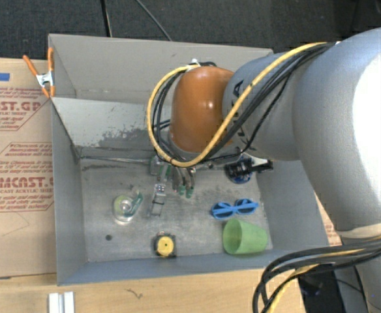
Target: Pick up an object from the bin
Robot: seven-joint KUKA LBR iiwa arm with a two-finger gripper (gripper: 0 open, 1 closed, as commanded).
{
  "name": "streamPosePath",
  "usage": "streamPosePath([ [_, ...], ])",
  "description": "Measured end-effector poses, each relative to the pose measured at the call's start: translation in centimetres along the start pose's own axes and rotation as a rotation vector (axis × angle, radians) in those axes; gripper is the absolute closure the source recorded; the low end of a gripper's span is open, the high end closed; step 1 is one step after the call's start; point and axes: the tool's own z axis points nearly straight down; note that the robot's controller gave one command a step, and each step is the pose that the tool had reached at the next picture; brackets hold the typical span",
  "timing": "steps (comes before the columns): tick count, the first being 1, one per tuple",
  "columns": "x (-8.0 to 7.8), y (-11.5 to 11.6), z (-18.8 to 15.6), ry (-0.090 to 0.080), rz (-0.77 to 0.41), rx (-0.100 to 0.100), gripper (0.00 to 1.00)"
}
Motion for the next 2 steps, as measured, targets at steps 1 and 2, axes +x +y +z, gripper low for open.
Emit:
streamPosePath([
  [1, 2.73, 4.4, 7.3, 0.0, -0.267, 0.002, 0.0],
  [2, 2.54, 4.32, 7.05, -0.004, -0.264, 0.002, 1.0],
])
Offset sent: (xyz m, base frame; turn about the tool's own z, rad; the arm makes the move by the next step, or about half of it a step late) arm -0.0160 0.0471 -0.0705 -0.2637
